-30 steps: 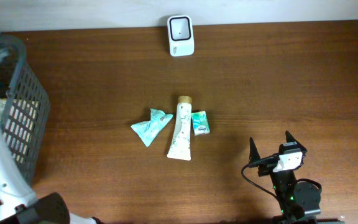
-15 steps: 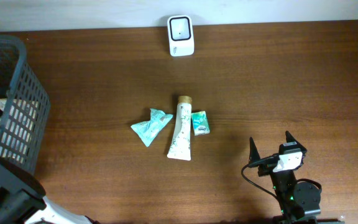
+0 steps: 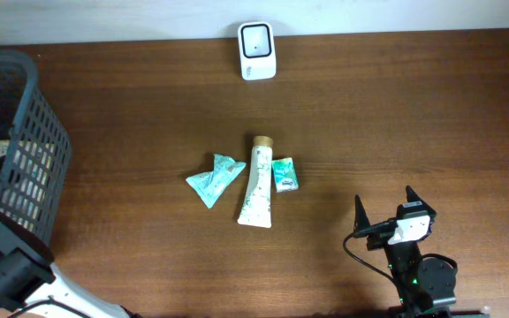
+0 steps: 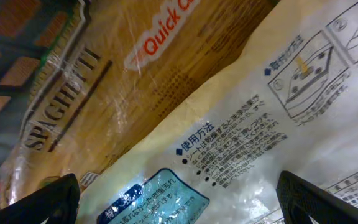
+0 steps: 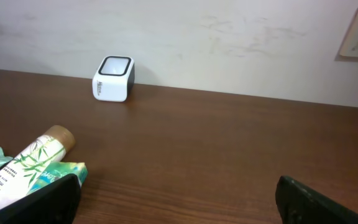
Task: Scan the item barcode
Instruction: 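Grasp the white-yellow packet in the basket with the left gripper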
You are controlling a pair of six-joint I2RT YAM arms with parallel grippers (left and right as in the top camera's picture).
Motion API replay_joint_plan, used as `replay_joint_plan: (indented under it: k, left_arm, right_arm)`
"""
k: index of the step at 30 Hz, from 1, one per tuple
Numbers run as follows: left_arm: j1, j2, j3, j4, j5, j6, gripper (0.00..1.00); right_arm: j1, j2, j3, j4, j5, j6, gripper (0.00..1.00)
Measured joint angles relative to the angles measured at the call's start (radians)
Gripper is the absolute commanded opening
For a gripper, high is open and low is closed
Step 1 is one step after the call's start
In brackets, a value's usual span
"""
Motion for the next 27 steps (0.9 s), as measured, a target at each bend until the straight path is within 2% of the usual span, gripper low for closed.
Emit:
replay_joint_plan:
  k: [8, 10, 11, 12, 18, 21, 27]
  left_arm:
    - [0.003, 0.027, 0.0, -0.007, 0.061, 0.015, 0.55]
    - [0.006, 0.03, 0.0, -0.013, 0.081, 0.016, 0.33]
    - [0.007, 0.031, 0.0, -0.014, 0.087, 0.012, 0.12]
    - [0.008, 0.031, 0.0, -0.018, 0.088, 0.018, 0.0]
    - [0.011, 0.037, 0.003, -0.026, 0.093, 0.018, 0.0]
    - [0.011, 0.037, 0.031, -0.077, 0.098, 0.013, 0.0]
    - [0.011, -0.049, 0.176, -0.117, 0.098, -0.082, 0.0]
  right_arm:
    - [0.0, 0.0, 0.0, 0.0, 0.0, 0.0, 0.98]
    - [0.0, 0.0, 0.0, 0.0, 0.0, 0.0, 0.98]
    - [0.0, 0.0, 0.0, 0.0, 0.0, 0.0, 0.98]
    - [0.0, 0.0, 0.0, 0.0, 0.0, 0.0, 0.98]
    - [0.0, 0.0, 0.0, 0.0, 0.0, 0.001, 0.98]
    - [0.0, 0.0, 0.0, 0.0, 0.0, 0.0, 0.98]
    - [0.0, 0.0, 0.0, 0.0, 0.0, 0.0, 0.99]
